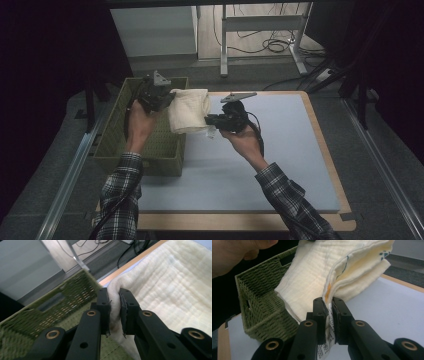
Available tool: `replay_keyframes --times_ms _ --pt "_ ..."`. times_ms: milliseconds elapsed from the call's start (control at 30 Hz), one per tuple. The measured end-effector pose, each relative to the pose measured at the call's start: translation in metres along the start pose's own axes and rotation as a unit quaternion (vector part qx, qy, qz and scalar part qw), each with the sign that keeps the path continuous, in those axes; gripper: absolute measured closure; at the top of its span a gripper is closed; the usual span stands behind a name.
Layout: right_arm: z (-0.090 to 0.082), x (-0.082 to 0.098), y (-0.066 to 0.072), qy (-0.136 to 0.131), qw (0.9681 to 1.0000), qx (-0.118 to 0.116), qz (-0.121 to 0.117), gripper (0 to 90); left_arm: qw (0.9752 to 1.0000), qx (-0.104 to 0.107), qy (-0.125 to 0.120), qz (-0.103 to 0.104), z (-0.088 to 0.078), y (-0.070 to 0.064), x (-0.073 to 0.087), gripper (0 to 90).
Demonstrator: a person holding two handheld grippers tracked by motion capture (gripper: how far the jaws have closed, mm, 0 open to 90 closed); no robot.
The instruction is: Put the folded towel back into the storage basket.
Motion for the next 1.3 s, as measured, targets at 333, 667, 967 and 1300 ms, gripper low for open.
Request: replay_keyframes --times_ms 333,667,967,1300 --pt "0.038 -0.015 0.022 0.006 0.9998 -0.013 -0.015 81.7 0.9991 -0.036 0.019 -0.012 -0.014 0.036 0.021 79.4" --pt "0.079 -0.023 0.052 0.021 0.9987 -0.037 -0.028 81.6 0.9975 -0.058 0.031 -0.028 -0.024 0.063 0.050 79.4" --pt "0.118 -0.021 0.080 0.050 0.9962 -0.052 -0.049 81.2 0.9954 -0.072 0.054 -0.033 -0.027 0.082 0.079 79.1" --pt "0.146 -0.022 0.099 0.091 0.9919 -0.049 -0.074 81.1 0.9935 -0.073 0.080 -0.036 -0.017 0.094 0.106 78.7"
Point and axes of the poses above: each handheld gripper's, and its own axes: z roughly forward along the jaws, x roughly out of its underside, y roughly to its left, the point moved 6 cm from there along z, roughly forward along the jaws, and after that the axes turned 7 degrees about -z, right-handed, at the moved point
